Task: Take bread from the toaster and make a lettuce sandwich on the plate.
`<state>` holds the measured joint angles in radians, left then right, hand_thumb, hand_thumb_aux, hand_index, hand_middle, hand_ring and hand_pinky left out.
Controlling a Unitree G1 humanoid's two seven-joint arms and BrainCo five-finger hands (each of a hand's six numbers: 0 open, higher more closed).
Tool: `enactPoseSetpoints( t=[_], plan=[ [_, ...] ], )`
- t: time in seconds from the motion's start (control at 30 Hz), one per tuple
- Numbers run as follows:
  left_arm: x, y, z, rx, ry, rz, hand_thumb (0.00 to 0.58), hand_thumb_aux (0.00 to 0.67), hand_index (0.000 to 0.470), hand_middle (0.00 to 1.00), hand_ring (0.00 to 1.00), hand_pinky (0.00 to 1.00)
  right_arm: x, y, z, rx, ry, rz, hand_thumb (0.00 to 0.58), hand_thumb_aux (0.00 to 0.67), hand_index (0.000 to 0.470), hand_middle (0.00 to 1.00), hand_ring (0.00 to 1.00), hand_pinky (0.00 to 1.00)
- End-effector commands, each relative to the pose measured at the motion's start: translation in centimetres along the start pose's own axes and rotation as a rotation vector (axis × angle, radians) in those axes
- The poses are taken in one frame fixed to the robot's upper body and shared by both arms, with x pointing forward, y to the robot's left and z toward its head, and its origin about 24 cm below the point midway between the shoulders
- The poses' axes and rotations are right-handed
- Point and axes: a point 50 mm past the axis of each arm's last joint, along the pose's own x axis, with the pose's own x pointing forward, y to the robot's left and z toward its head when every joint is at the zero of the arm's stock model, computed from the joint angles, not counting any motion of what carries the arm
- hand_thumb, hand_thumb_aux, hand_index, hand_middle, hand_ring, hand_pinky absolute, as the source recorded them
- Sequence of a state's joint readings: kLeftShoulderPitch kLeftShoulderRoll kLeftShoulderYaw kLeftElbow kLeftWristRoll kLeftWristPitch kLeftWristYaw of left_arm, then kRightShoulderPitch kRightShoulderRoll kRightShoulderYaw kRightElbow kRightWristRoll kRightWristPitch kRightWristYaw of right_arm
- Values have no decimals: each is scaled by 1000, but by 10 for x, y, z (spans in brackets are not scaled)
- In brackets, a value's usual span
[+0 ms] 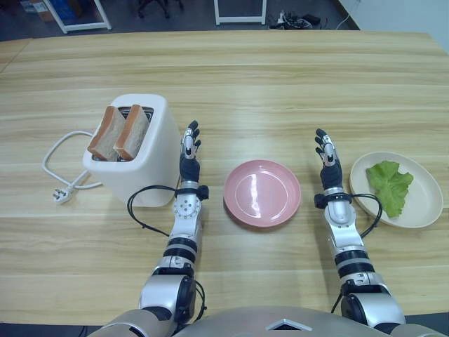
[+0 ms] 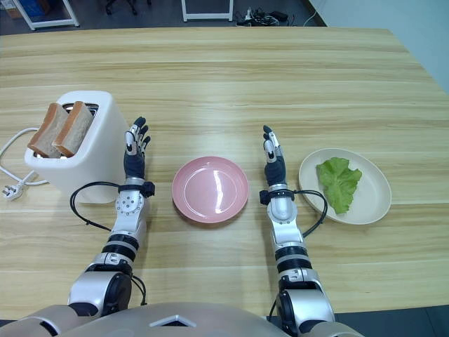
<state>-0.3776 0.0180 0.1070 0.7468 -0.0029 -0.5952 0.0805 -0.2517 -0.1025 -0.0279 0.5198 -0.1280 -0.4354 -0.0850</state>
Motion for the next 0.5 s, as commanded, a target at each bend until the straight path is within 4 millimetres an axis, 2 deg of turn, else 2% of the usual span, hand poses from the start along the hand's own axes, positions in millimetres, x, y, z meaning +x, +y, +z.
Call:
enactPoseSetpoints(
  t=[0.03, 0.33, 0.37, 0.4, 0.5],
  plan=[
    [3, 0, 2, 18, -10, -11, 0, 0, 0, 0, 0, 0, 1, 0, -1, -5, 2, -8, 0, 0, 0, 0, 0, 0],
    [6, -3, 3, 33, 0, -24, 0, 0, 0, 0, 0, 0, 2, 1, -2, 53, 4, -3, 0, 0, 0, 0, 0, 0],
    [5, -6, 11, 0, -41, -33, 0, 0, 0, 0, 0, 0, 3, 1, -2, 54, 3, -1, 0, 0, 0, 0, 0, 0],
    [2, -12, 33, -23, -141, -75, 0, 0, 0, 0, 0, 0, 3, 1, -2, 55, 4, 2, 0, 0, 0, 0, 0, 0],
    [-22, -27, 117, -60, -467, -239, 0, 0, 0, 0, 0, 0, 4, 2, -7, 61, 29, 9, 0, 0, 0, 0, 0, 0]
  ],
)
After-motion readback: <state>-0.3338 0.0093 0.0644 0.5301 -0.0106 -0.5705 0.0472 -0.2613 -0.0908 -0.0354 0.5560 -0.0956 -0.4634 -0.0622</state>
